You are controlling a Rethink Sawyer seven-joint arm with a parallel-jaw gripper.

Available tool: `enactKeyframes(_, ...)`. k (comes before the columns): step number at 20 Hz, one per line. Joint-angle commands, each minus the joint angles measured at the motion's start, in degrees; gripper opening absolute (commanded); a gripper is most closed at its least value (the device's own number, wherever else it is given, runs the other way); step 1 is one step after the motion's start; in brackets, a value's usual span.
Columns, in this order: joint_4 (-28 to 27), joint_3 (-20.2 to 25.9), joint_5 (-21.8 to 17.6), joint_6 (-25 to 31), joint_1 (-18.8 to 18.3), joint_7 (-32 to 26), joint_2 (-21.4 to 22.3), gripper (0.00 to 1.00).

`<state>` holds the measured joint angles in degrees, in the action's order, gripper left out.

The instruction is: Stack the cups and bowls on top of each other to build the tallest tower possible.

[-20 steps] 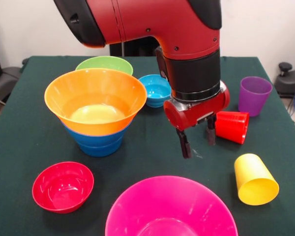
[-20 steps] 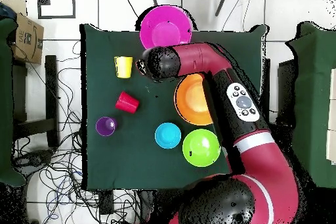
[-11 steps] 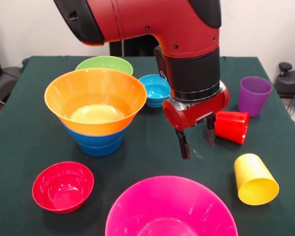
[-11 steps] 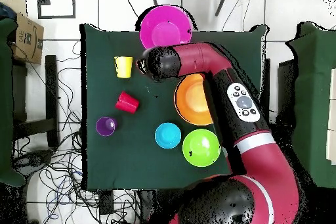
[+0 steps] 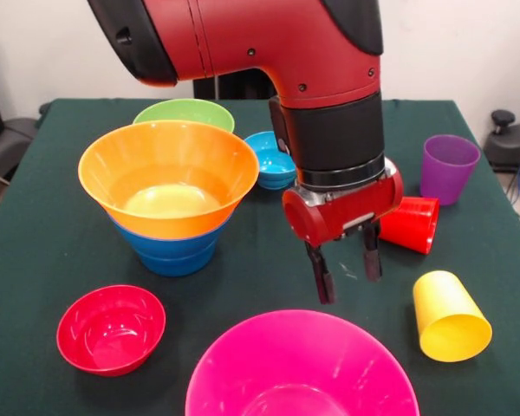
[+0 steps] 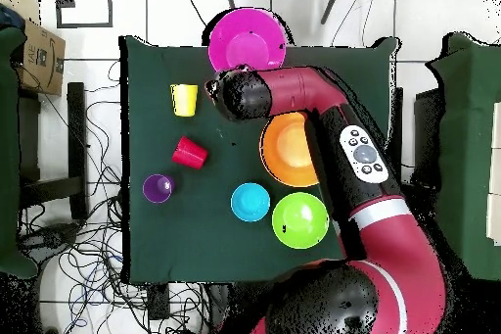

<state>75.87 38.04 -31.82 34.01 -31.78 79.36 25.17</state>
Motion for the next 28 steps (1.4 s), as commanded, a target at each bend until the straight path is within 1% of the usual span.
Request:
enactKeyframes(1, 0.02, -4.65, -2.63, -4.54, 1.58, 4.98, -5.07, 1.0)
enactKeyframes(6, -0.34, -5.19, -2.27, -7.19, 1.89, 5.31, -6.07, 1.0)
enactKeyframes(10, -0.59, -6.48, -2.76, -10.06, 2.68, 6.41, -6.51, 1.0)
enactKeyframes(17, 0.26, -11.22, -3.8, -15.64, 5.66, 9.07, -6.98, 1.0)
enactKeyframes(20, 0.67, -12.38, -3.33, -17.05, 6.3, 9.05, -7.21, 1.0)
enactKeyframes(23, 1.69, -14.39, -2.77, -19.5, 7.4, 10.51, -6.85, 1.0)
enactKeyframes(28, 1.42, -17.66, -2.13, -22.87, 9.6, 11.81, -7.24, 1.0)
